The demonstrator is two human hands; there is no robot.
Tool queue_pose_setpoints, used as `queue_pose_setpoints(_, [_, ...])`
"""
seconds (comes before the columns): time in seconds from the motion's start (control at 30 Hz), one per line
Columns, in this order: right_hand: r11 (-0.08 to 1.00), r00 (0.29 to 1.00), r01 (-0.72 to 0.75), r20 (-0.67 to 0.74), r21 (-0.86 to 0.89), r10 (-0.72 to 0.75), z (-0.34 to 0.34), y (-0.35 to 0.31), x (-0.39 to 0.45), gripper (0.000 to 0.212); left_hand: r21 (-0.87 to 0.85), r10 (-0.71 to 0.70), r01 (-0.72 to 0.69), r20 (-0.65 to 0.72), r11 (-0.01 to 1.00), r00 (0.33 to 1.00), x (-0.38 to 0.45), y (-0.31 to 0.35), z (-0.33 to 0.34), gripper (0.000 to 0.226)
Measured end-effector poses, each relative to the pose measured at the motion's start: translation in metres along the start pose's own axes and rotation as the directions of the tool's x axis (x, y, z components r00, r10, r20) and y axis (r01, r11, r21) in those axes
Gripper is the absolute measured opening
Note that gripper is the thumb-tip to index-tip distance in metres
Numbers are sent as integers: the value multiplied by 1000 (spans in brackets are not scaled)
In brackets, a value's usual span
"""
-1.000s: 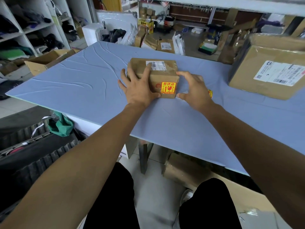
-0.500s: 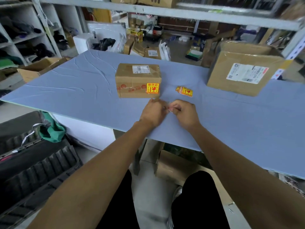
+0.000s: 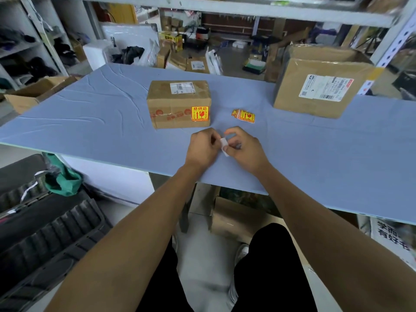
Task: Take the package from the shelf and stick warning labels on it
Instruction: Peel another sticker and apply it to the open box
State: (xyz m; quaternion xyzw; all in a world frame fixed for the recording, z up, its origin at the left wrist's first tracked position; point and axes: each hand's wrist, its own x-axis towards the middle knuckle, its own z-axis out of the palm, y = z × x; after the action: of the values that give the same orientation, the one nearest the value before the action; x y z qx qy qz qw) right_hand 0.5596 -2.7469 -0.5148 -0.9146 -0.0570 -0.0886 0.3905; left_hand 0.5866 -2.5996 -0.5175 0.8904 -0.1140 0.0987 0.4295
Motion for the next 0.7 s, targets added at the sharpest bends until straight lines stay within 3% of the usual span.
queue_pose_setpoints(0.17, [992, 994, 106, 30, -65, -104, 3, 3, -1, 25, -186, -66, 50, -83, 981, 994, -1, -2, -5, 10])
queue_pose_setpoints(0.37, [998, 995, 18, -100, -56, -23, 2, 4, -1, 15, -124, 38, -27, 84, 992, 996, -3, -2, -4, 15])
queue_pose_setpoints(0.5, [1000, 984, -15, -177, -17, 11, 1, 4, -1, 15, -215, 62, -31, 139, 976, 988, -5, -3, -6, 10])
queue_pose_setpoints(0.7, [995, 995, 73, -63, -75, -77, -1, 1, -2, 11, -179, 11, 7, 99, 984, 995, -3, -3, -5, 12])
